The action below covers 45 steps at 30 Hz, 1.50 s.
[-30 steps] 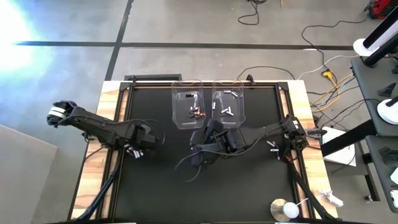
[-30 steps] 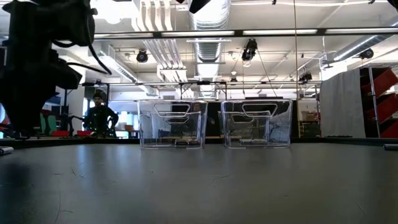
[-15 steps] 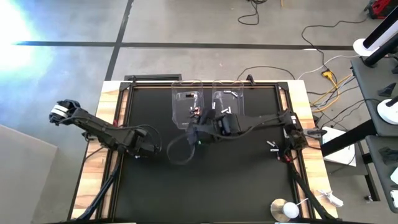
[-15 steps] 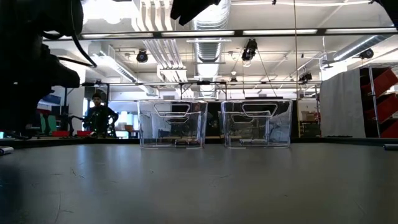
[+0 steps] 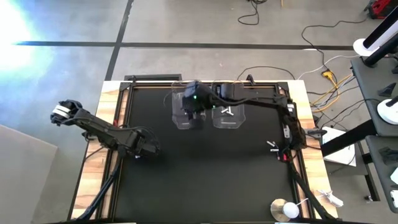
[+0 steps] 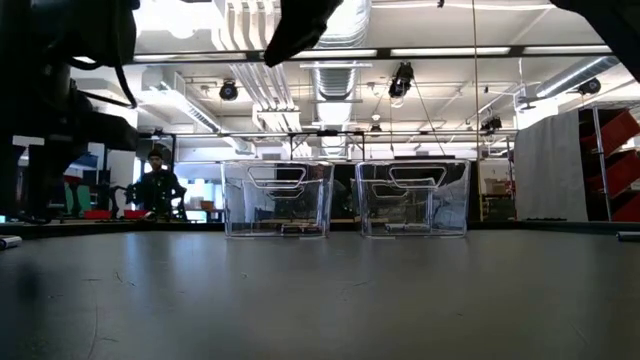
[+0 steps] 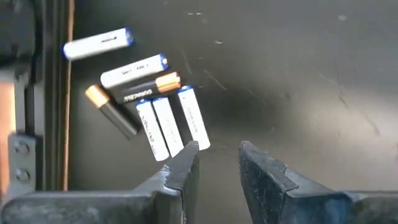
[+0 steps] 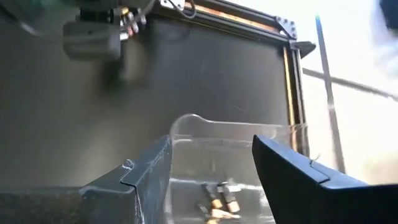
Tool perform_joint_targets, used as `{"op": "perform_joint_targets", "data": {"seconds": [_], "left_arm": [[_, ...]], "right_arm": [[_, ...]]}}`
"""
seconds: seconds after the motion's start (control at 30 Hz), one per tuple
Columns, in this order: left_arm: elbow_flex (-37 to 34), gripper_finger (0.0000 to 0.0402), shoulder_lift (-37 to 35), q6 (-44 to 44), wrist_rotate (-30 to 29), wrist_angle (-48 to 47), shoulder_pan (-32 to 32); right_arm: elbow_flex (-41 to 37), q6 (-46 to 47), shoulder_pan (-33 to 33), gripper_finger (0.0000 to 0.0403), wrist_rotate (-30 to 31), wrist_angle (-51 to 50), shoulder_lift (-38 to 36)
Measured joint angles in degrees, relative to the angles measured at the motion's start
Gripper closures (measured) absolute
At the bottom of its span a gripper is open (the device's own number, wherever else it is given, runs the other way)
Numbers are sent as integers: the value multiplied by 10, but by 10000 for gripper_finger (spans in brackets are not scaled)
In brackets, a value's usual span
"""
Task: Sort batteries
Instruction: Put the white battery into the right transparent bin
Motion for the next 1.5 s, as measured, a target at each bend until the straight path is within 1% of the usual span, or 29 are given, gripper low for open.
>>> {"op": "perform_joint_targets", "data": {"seconds": [0.07,0.27,0.47,0.67,0.83,0.93,1.17,1.27,1.5], "left_arm": [[0,309,3,-33,0,-2,0],[0,309,17,-88,9,-20,0],[0,309,25,-129,14,-22,0],[-16,309,32,-135,13,-14,0],[-47,309,29,-145,10,37,0],[-50,309,29,-145,-3,49,0],[-53,309,31,-144,-7,49,0],[-53,309,38,-143,-17,51,0],[-58,310,69,-140,-17,69,1]], "right_arm": [[0,-35,-18,186,-19,0,0],[0,-84,-56,186,-89,-19,0],[0,-67,-74,186,-135,-32,-2],[0,-54,-72,186,-135,-41,-5],[0,-57,-68,186,-135,-39,-5],[0,-57,-68,186,-135,-39,-5],[0,-56,-68,186,-135,-39,-5],[0,-55,-68,186,-135,-37,-5],[0,-55,-68,186,-134,-32,-5]]}}
